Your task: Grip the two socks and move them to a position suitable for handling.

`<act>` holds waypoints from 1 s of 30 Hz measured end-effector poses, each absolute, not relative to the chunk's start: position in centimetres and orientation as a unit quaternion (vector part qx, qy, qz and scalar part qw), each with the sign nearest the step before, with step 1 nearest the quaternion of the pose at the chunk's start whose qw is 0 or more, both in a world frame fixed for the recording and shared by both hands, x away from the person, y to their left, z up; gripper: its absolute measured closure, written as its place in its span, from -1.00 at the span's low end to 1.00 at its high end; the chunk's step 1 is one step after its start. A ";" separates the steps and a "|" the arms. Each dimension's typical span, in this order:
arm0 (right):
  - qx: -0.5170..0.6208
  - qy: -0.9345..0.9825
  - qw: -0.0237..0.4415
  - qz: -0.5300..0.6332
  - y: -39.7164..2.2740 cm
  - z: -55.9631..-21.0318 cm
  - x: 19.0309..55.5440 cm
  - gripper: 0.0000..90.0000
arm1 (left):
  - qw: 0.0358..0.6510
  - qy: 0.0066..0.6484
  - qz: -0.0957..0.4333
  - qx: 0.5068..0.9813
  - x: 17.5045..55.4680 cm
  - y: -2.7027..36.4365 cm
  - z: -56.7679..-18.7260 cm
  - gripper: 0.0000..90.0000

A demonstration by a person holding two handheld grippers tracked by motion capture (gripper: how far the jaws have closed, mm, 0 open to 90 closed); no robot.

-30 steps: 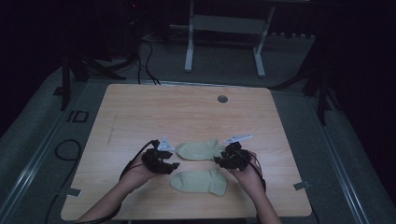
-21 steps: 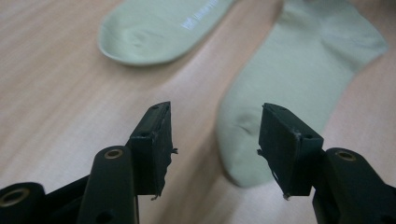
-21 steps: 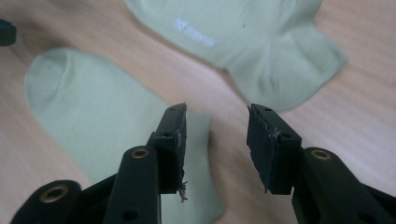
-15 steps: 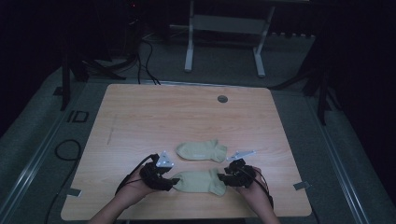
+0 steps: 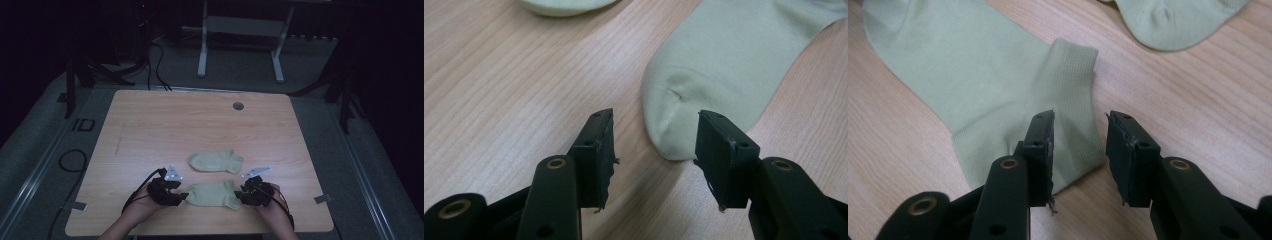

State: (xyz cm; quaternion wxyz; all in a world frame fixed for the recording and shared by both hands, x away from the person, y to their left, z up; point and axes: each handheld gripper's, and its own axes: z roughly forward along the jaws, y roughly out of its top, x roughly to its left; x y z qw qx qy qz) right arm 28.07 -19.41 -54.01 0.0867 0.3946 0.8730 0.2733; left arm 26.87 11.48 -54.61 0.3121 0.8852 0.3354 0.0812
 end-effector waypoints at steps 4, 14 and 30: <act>0.386 0.879 0.093 0.264 -18.9 -54.1 28.2 0.43 | 0.310 0.333 0.078 0.887 26.9 11.5 -54.8 0.12; 0.387 0.882 0.092 0.253 -18.6 -54.5 28.4 0.83 | 0.316 0.327 0.067 0.888 27.0 11.3 -55.1 0.48; 0.387 0.881 0.088 0.257 -18.8 -53.7 28.1 0.87 | 0.315 0.328 0.065 0.888 27.3 10.7 -54.9 0.99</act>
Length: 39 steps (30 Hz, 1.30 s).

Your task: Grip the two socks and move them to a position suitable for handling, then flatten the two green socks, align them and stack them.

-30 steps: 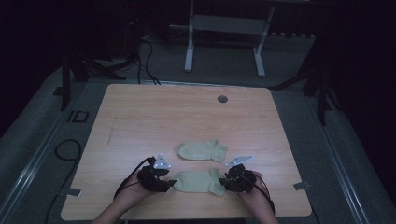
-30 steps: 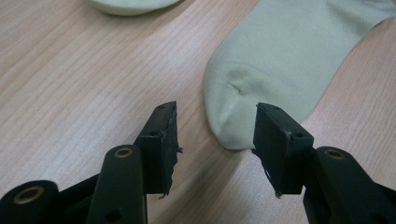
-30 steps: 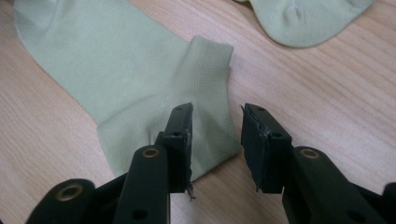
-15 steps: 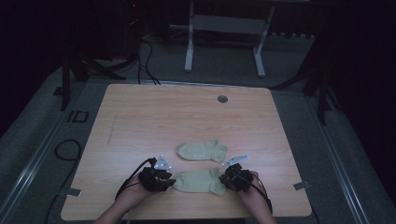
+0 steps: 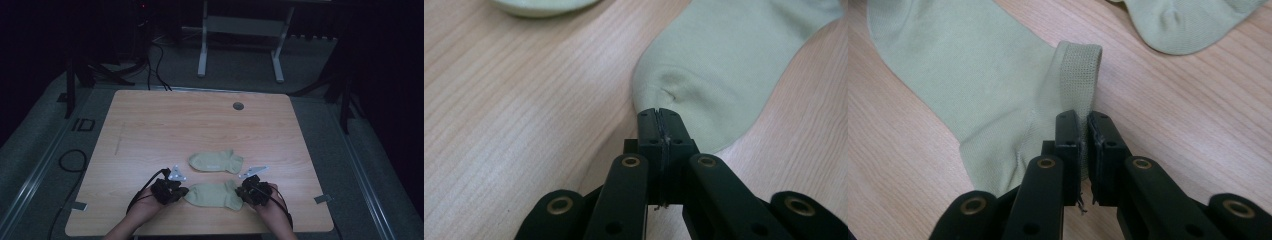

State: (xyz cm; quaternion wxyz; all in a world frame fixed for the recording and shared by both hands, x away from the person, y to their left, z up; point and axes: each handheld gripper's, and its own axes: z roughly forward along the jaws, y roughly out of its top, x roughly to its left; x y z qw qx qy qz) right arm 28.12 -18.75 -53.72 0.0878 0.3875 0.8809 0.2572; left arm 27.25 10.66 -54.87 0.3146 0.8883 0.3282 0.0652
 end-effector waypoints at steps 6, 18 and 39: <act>0.395 0.876 0.086 0.262 -19.3 -53.5 28.2 0.87 | 0.317 0.320 0.065 0.891 27.5 10.2 -54.6 0.99; 0.387 0.873 0.099 0.280 -19.3 -51.8 28.9 0.87 | 0.328 0.320 0.075 0.886 28.2 10.7 -52.7 0.99; 0.407 0.852 0.132 0.302 -19.6 -47.9 34.2 0.86 | 0.325 0.327 0.115 0.880 33.5 10.3 -48.9 0.99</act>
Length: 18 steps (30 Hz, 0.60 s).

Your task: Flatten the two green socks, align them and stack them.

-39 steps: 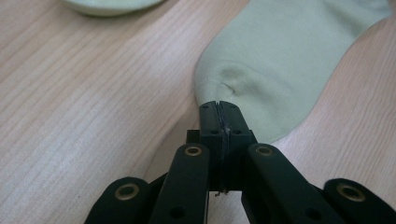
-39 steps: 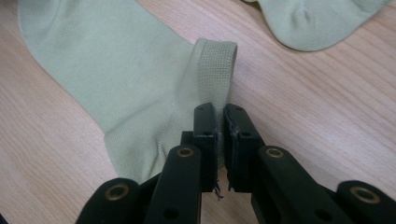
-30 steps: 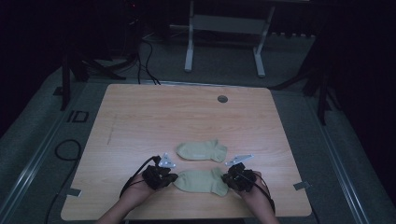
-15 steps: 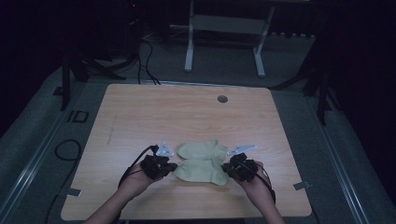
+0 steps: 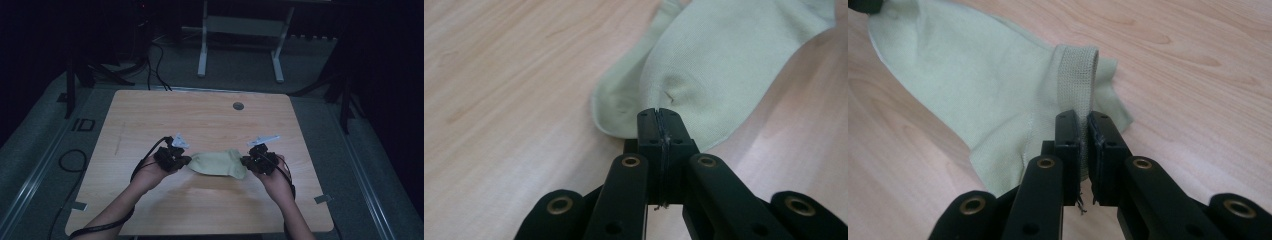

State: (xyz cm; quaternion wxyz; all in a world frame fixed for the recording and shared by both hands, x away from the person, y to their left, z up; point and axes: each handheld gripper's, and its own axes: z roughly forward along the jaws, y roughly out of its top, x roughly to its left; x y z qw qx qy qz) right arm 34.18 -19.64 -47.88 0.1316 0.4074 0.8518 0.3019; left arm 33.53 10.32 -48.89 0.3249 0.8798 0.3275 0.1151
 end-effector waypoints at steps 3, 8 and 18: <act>0.412 0.851 0.129 0.298 -19.5 -48.0 35.0 0.86 | 0.319 0.334 0.118 0.879 34.5 10.3 -48.8 0.99; 0.422 0.851 0.123 0.289 -19.3 -48.6 36.7 0.85 | 0.307 0.341 0.121 0.880 35.8 10.1 -49.2 0.98; 0.448 0.848 0.106 0.261 -19.2 -51.6 39.0 0.85 | 0.293 0.352 0.102 0.883 37.6 9.7 -51.4 0.98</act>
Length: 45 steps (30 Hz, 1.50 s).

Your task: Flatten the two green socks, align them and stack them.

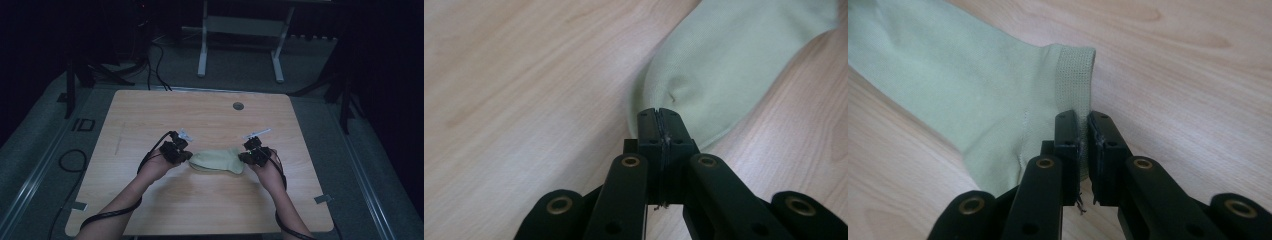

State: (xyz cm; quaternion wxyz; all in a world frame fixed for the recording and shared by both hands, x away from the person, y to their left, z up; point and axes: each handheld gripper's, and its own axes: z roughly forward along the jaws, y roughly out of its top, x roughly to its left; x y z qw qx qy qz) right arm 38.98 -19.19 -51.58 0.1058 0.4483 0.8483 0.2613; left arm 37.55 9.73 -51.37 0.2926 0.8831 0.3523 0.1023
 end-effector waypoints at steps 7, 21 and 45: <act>0.454 0.848 0.096 0.257 -18.9 -52.8 39.5 0.85 | 0.287 0.361 0.091 0.883 37.8 10.0 -52.6 0.97; 0.454 0.840 0.112 0.276 -18.8 -51.3 39.1 0.52 | 0.315 0.357 0.114 0.872 37.1 10.2 -51.0 0.35; 0.410 0.872 0.091 0.251 -16.4 -54.1 39.4 0.51 | 0.282 0.343 0.100 0.890 38.1 6.5 -54.5 0.48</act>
